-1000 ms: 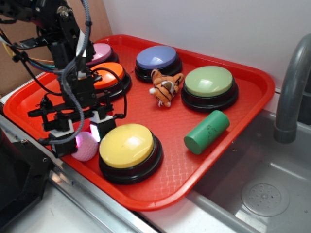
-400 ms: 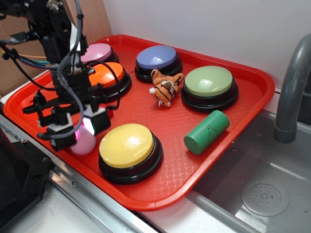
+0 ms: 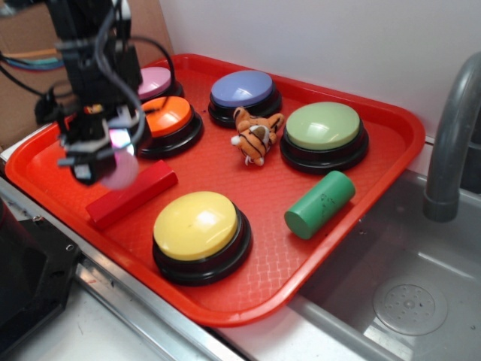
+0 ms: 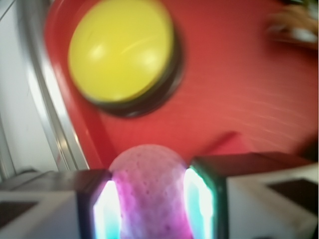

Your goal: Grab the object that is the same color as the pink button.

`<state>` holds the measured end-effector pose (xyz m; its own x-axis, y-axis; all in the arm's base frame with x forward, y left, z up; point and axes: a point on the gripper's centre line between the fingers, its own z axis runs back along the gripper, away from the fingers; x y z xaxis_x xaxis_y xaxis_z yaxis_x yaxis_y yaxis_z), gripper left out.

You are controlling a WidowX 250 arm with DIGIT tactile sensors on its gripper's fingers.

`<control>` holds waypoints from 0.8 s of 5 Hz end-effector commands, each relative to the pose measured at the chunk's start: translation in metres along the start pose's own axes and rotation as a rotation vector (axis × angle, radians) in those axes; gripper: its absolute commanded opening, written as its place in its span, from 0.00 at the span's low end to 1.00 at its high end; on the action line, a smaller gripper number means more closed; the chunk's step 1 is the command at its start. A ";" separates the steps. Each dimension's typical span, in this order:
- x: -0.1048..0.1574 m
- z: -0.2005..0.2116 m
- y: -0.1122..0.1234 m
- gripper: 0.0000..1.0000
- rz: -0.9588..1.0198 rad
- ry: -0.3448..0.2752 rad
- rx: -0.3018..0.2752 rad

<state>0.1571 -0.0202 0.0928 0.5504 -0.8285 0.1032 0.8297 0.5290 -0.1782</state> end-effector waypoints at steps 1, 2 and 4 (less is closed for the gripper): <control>0.034 0.071 0.016 0.00 0.399 0.021 0.139; 0.028 0.091 0.028 0.00 0.551 -0.004 0.174; 0.010 0.114 0.033 0.00 0.828 -0.098 0.249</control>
<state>0.1914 0.0190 0.1822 0.9857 -0.1572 0.0599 0.1596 0.9865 -0.0372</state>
